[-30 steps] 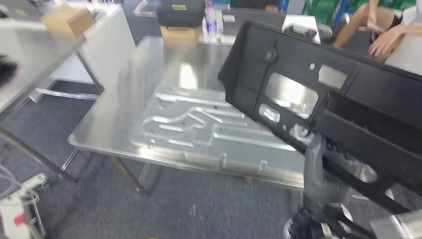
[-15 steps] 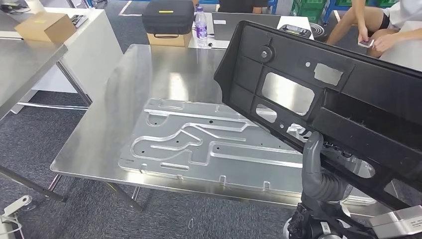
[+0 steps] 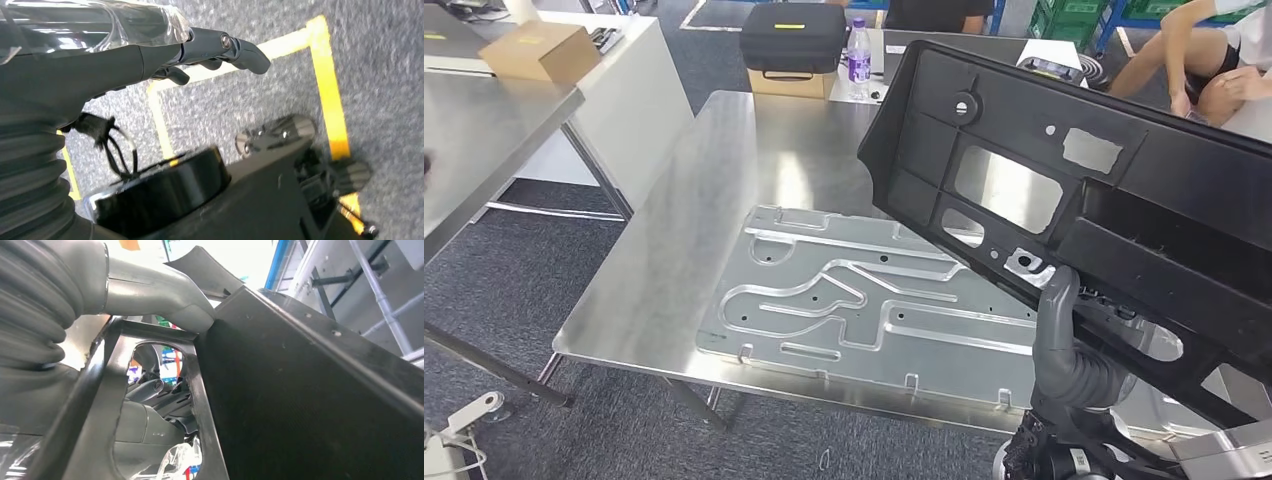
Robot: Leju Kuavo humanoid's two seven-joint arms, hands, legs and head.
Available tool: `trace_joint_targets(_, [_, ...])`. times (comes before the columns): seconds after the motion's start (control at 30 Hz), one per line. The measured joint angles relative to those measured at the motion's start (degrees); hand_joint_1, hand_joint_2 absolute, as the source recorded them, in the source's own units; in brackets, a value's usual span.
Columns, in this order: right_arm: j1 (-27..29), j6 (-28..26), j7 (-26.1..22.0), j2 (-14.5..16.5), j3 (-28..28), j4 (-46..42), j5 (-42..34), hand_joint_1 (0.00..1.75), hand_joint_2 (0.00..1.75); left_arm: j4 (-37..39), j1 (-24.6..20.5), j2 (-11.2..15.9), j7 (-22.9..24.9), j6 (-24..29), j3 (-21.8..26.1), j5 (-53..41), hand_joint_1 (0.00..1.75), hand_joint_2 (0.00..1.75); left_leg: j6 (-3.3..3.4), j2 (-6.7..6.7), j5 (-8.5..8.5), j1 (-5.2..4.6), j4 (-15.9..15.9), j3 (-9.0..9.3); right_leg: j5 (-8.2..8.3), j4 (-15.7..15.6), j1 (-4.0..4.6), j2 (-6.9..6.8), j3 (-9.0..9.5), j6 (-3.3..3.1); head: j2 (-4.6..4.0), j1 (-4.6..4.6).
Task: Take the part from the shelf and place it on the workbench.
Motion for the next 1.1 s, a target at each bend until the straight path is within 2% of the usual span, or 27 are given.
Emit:
trace_joint_targets(0.1, [0.03, 0.01, -0.34, 0.0, -0.02, -0.06, -0.59, 1.75, 1.75, 0.0, -0.11, 0.02, -0.2, -0.02, -0.01, -0.12, 0.0, 1.75, -0.72, 0.43, -0.93, 0.01, 0.2, 0.19, -0.55, -0.53, -0.16, 0.63, 0.3, -0.51, -0.01, 0.0])
trace_joint_targets(0.17, [0.0, 0.02, -0.5, 0.02, -0.02, -0.1, -0.92, 1.75, 1.75, 0.0, -0.21, 0.02, -0.22, -0.02, -0.03, -0.16, 0.0, 1.75, -1.58, 0.56, -3.07, 0.25, 3.66, -1.25, -0.68, -0.77, -0.52, 0.94, 0.56, -0.89, -0.02, -0.1])
trace_joint_targets(0.23, [0.0, 0.04, -0.59, 0.04, -0.02, -0.13, -1.04, 1.75, 1.75, 0.0, -0.27, 0.01, -0.23, -0.02, -0.04, -0.21, 0.0, 1.75, -2.49, 0.54, -6.6, 0.78, 11.76, -5.58, -0.92, -0.77, -0.58, 1.23, 0.67, -1.08, -0.02, -0.22])
trace_joint_targets(0.27, [0.02, 0.04, -0.6, 0.05, -0.02, -0.13, -1.06, 1.75, 1.75, 0.0, -0.26, 0.01, -0.25, -0.03, -0.04, -0.21, 0.0, 1.75, -2.77, 0.54, -7.84, 1.04, 15.74, -7.97, -1.03, -0.77, -0.58, 1.48, 0.72, -1.09, -0.02, -0.23])
trace_joint_targets(0.3, [0.05, 0.04, -0.6, 0.05, -0.02, -0.13, -1.08, 1.75, 1.75, 0.0, -0.26, 0.01, -0.28, -0.03, -0.03, -0.22, 0.0, 1.75, -2.93, 0.54, -8.07, 1.21, 18.08, -9.64, -1.14, -0.76, -0.58, 1.75, 0.8, -1.05, -0.02, -0.24])
trace_joint_targets(0.33, [0.07, 0.04, -0.6, 0.06, -0.02, -0.12, -1.11, 1.75, 1.75, 0.0, -0.29, 0.01, -0.29, -0.04, -0.03, -0.22, 0.0, 1.75, -2.92, 0.53, -7.04, 1.29, 18.05, -10.16, -1.24, -0.76, -0.57, 2.05, 0.96, -1.01, -0.02, -0.25])
trace_joint_targets(0.37, [0.08, 0.04, -0.6, 0.07, -0.02, -0.13, -1.13, 1.75, 1.75, 0.0, -0.33, 0.01, -0.27, -0.05, -0.03, -0.23, 0.0, 1.75, -2.74, 0.48, -4.84, 1.28, 15.44, -9.42, -1.34, -0.76, -0.55, 2.32, 1.19, -0.95, -0.02, -0.25])
trace_joint_targets(0.43, [0.06, 0.04, -0.62, 0.1, -0.02, -0.14, -1.2, 1.75, 1.75, 0.0, -0.36, 0.05, -0.15, -0.08, -0.04, -0.29, 0.0, 1.75, -1.88, 0.25, 0.21, 0.99, 6.71, -6.12, -1.53, -0.8, -0.48, 2.77, 1.67, -0.79, -0.02, -0.25])
trace_joint_targets(0.47, [0.05, 0.04, -0.66, 0.13, -0.02, -0.14, -1.26, 1.75, 1.75, 0.0, -0.36, 0.08, -0.08, -0.09, -0.05, -0.31, 0.0, 1.75, -1.37, 0.17, 1.81, 0.75, 3.28, -4.87, -1.61, -0.83, -0.47, 2.95, 1.78, -0.62, -0.02, -0.23])
trace_joint_targets(0.5, [0.07, 0.04, -0.69, 0.16, -0.02, -0.14, -1.35, 1.75, 1.75, 0.0, -0.36, 0.11, -0.04, -0.1, -0.06, -0.32, 0.0, 1.75, -0.93, 0.13, 2.52, 0.49, 1.33, -4.21, -1.68, -0.85, -0.49, 3.07, 1.8, -0.39, -0.02, -0.22])
trace_joint_targets(0.57, [0.13, 0.04, -0.79, 0.19, -0.02, -0.15, -1.49, 1.75, 1.75, 0.0, -0.34, 0.13, -0.03, -0.14, -0.09, -0.33, 0.0, 1.75, -0.35, 0.17, 2.56, 0.19, 0.6, -4.1, -1.78, -1.04, -0.61, 3.19, 1.83, 0.26, -0.02, -0.21])
trace_joint_targets(0.63, [0.19, 0.03, -0.95, 0.19, -0.06, -0.22, -1.5, 1.75, 1.75, 0.0, -0.29, 0.12, -0.16, -0.22, -0.12, -0.33, 0.0, 1.75, 0.19, 0.24, 2.93, 0.54, -0.15, -3.42, -2.35, -0.28, -0.54, 2.43, 1.71, 0.87, -0.02, -0.16])
trace_joint_targets(0.7, [0.2, 0.02, -1.15, 0.18, -0.1, -0.28, -1.46, 1.75, 1.75, 0.0, -0.28, 0.11, -0.32, -0.32, -0.13, -0.27, 0.0, 1.75, 0.64, 0.43, 3.26, 0.9, -0.83, -2.57, -4.95, 4.47, -0.37, 1.09, -0.31, 1.28, -0.02, -0.03])
trace_joint_targets(0.77, [0.27, 0.02, -1.25, 0.19, -0.1, -0.28, -1.43, 1.75, 1.75, 0.0, -0.21, 0.1, -0.4, -0.44, -0.16, -0.18, 0.0, 1.75, 0.83, 0.69, 3.06, 0.86, -0.87, -2.22, -8.31, 12.19, -0.38, 0.45, -4.17, 1.57, -0.03, 0.08])
trace_joint_targets(0.8, [0.33, 0.02, -1.26, 0.19, -0.1, -0.27, -1.44, 1.75, 1.75, 0.0, -0.14, 0.1, -0.44, -0.49, -0.19, -0.16, 0.0, 1.75, 0.82, 0.81, 2.88, 0.88, -0.85, -2.03, -8.92, 14.8, -0.45, 0.37, -5.62, 1.73, -0.03, 0.1])
trace_joint_targets(0.83, [0.37, 0.02, -1.26, 0.2, -0.1, -0.27, -1.44, 1.75, 1.75, 0.0, -0.07, 0.1, -0.48, -0.53, -0.22, -0.15, 0.0, 1.75, 0.74, 0.9, 2.64, 0.94, -0.82, -1.79, -8.4, 15.38, -0.55, 0.29, -6.12, 1.88, -0.03, 0.12])
trace_joint_targets(0.87, [0.38, 0.02, -1.27, 0.19, -0.1, -0.27, -1.44, 1.75, 1.75, 0.0, -0.01, 0.1, -0.51, -0.53, -0.24, -0.14, 0.0, 1.75, 0.57, 0.94, 2.32, 1.04, -0.78, -1.44, -6.74, 13.48, -0.68, 0.17, -5.33, 2.04, -0.02, 0.14])
trace_joint_targets(0.9, [0.38, 0.02, -1.27, 0.19, -0.1, -0.27, -1.44, 1.75, 1.75, 0.0, 0.02, 0.1, -0.53, -0.53, -0.25, -0.11, 0.0, 1.75, 0.31, 0.95, 1.9, 1.16, -0.66, -1.02, -4.44, 9.58, -0.87, -0.05, -3.46, 2.22, -0.02, 0.15])
trace_joint_targets(0.97, [0.36, 0.01, -1.28, 0.19, -0.1, -0.27, -1.44, 1.75, 1.75, 0.01, -0.07, 0.13, -0.54, -0.53, -0.26, 0.07, 0.0, 1.75, -0.38, 0.95, 0.9, 1.11, -0.23, -0.46, -1.76, 2.19, -1.02, -0.4, 0.33, 2.36, -0.02, 0.18])
trace_joint_targets(1.0, [0.34, 0.0, -1.28, 0.2, -0.1, -0.28, -1.45, 1.75, 1.75, 0.01, -0.14, 0.15, -0.54, -0.53, -0.25, 0.2, 0.0, 1.75, -0.66, 0.95, 0.48, 1.0, -0.01, -0.35, -1.53, 0.32, -1.03, -0.43, 1.29, 2.15, -0.02, 0.18])
trace_joint_targets(1.1, [0.38, 0.0, -1.28, 0.21, -0.1, -0.34, -1.48, 1.75, 1.75, 0.0, -0.17, 0.17, -0.5, -0.53, -0.26, 0.44, 0.0, 1.75, -1.07, 1.03, -0.23, 0.95, 0.12, -0.16, -2.27, -0.1, -0.9, -0.02, 1.57, 0.94, -0.03, -0.04])
